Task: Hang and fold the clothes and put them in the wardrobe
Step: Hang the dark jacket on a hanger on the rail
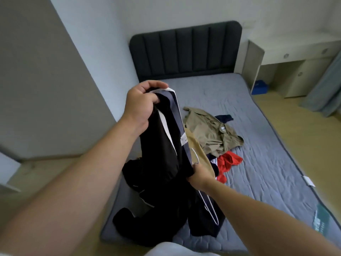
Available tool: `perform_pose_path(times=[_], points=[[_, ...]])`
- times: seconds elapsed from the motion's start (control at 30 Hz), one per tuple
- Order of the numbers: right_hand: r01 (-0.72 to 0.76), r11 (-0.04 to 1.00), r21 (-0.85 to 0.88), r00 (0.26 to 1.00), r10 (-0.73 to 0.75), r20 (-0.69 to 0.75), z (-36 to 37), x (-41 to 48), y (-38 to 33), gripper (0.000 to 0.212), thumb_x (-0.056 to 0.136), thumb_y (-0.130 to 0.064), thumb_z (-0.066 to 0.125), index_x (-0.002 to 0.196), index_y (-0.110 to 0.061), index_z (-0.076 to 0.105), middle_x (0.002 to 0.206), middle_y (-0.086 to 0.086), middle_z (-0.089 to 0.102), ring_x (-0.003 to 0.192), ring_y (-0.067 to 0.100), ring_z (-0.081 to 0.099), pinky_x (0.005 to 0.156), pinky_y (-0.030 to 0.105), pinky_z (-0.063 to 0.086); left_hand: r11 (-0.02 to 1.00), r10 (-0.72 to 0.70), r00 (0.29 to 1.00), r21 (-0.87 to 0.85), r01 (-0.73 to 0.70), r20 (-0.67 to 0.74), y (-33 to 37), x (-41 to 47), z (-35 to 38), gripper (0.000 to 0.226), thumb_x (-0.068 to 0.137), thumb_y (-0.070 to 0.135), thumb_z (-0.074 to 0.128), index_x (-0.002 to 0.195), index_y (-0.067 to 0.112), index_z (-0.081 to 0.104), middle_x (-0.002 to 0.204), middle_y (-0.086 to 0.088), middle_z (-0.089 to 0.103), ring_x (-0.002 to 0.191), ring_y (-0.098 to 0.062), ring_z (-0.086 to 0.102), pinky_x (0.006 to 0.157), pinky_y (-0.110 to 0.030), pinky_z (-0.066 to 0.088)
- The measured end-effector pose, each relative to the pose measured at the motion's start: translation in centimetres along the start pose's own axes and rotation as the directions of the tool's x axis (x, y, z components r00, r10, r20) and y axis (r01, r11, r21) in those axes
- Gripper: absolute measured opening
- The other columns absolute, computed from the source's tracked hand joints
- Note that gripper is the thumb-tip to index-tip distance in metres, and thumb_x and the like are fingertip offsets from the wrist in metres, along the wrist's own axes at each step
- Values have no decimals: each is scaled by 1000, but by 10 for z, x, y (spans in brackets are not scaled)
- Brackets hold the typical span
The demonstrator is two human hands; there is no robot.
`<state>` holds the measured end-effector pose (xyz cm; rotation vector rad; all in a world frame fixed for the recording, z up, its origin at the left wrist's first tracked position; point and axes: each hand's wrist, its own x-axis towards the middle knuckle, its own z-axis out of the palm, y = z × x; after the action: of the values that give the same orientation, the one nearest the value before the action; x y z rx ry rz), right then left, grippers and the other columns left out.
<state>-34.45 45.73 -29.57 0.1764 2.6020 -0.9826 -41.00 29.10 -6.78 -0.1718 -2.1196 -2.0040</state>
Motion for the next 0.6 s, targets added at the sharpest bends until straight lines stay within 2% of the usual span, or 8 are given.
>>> perform_pose_path(times=[0.03,0.1,0.2,0.27,0.4,0.5,0.53,0.6], points=[[37,999,-16,999,-37,-17,-3,1,-8,9,87,-21,58,82,-14,56,74,-4,56,72,19,61,47,14,33,1000,19,1000,6,-19,-12,2,2,-8,43,63,-6,55,76,27,79,87,4,77,84,-9,71,72,-20,54],[66,998,10,996,-66,-60,-10,3,-28,15,85,-15,51,71,-17,46,68,-6,50,60,10,49,38,13,30,998,56,995,21,-54,-79,4,7,-30,37,65,-2,63,78,30,78,87,8,76,86,-8,70,74,-19,53],[107,987,120,986,-89,-141,-30,7,-65,16,85,-9,49,72,-16,43,71,0,53,65,17,52,46,20,34,990,89,983,118,-70,-163,-6,12,-68,41,67,-2,69,85,35,76,93,16,75,91,-5,69,80,-21,53],[134,965,225,977,-91,-191,-47,10,-94,7,86,-10,48,80,-14,48,81,5,58,76,23,57,55,29,38,953,95,983,298,-44,-159,-18,11,-93,48,70,-1,70,100,35,73,105,17,72,102,-7,66,89,-22,53],[221,912,346,952,-124,-280,-87,10,-155,9,90,-10,47,88,-19,47,86,2,56,74,18,54,59,31,41,652,-112,992,748,121,-63,-51,1,-129,67,74,7,73,135,27,56,124,4,63,115,-22,60,89,-22,44],[274,881,385,935,-151,-321,-114,6,-188,18,94,-10,49,83,-23,43,82,-1,49,68,14,47,54,27,35,352,-368,930,922,163,-24,-71,-20,-132,72,70,26,75,136,25,47,130,-9,58,117,-33,57,95,-36,50],[283,874,394,931,-153,-331,-121,4,-197,20,95,-10,49,82,-23,42,81,-1,48,66,14,46,53,27,35,300,-402,915,945,131,1,-77,-29,-130,81,67,34,79,139,25,42,135,-12,52,122,-36,54,99,-42,50],[297,857,421,926,-151,-346,-132,0,-210,16,94,-9,49,83,-20,45,79,0,48,65,15,45,54,26,37,317,-408,905,948,14,123,-85,-49,-119,111,61,52,85,151,29,24,151,-13,31,137,-38,39,109,-49,43]])
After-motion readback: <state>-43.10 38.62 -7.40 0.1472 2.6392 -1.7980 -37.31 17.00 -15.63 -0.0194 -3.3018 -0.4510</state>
